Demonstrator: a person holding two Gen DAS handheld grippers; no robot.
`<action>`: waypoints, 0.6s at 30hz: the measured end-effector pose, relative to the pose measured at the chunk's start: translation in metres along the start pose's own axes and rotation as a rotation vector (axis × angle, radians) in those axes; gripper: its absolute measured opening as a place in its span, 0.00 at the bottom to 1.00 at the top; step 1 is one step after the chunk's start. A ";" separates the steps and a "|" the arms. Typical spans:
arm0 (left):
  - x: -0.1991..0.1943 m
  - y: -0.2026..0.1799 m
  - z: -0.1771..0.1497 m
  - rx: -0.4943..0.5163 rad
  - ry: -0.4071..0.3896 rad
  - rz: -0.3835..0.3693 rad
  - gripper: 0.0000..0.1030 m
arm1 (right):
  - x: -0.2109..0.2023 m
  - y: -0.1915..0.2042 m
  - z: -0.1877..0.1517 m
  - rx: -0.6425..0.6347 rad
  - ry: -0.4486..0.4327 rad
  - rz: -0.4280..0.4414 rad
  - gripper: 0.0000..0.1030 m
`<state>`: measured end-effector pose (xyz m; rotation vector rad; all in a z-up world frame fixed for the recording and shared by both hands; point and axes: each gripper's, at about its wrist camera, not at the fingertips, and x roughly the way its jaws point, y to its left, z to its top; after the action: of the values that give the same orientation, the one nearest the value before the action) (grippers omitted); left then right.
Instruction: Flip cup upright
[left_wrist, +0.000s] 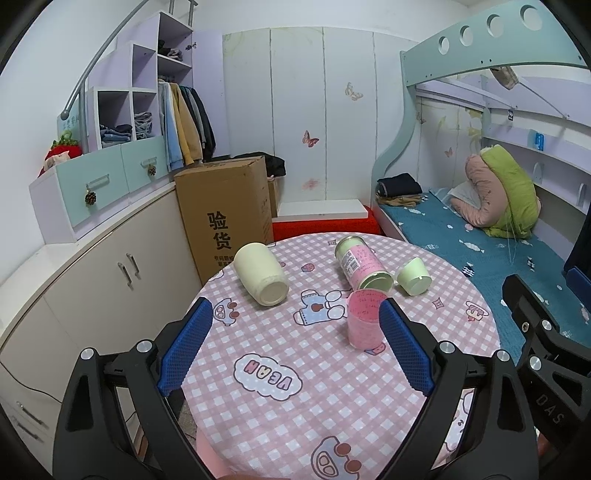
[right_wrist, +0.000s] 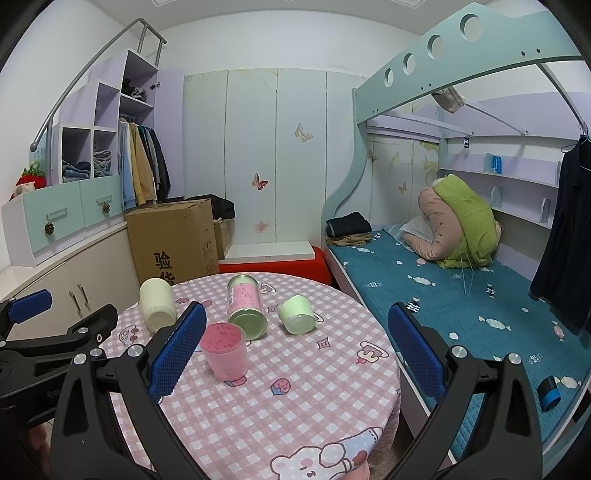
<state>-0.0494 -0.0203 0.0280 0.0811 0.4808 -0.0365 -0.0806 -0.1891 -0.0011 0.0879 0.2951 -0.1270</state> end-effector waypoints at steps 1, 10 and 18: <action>0.001 0.001 0.001 -0.001 0.001 0.000 0.90 | 0.000 0.000 0.000 0.002 0.000 -0.001 0.92; 0.003 0.001 0.001 0.006 0.008 -0.001 0.90 | 0.002 -0.001 -0.001 0.001 0.008 -0.004 0.92; 0.009 -0.001 -0.001 0.004 0.020 -0.002 0.90 | 0.004 -0.001 -0.002 0.001 0.014 -0.002 0.92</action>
<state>-0.0424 -0.0217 0.0228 0.0851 0.5004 -0.0386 -0.0777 -0.1904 -0.0042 0.0894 0.3091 -0.1286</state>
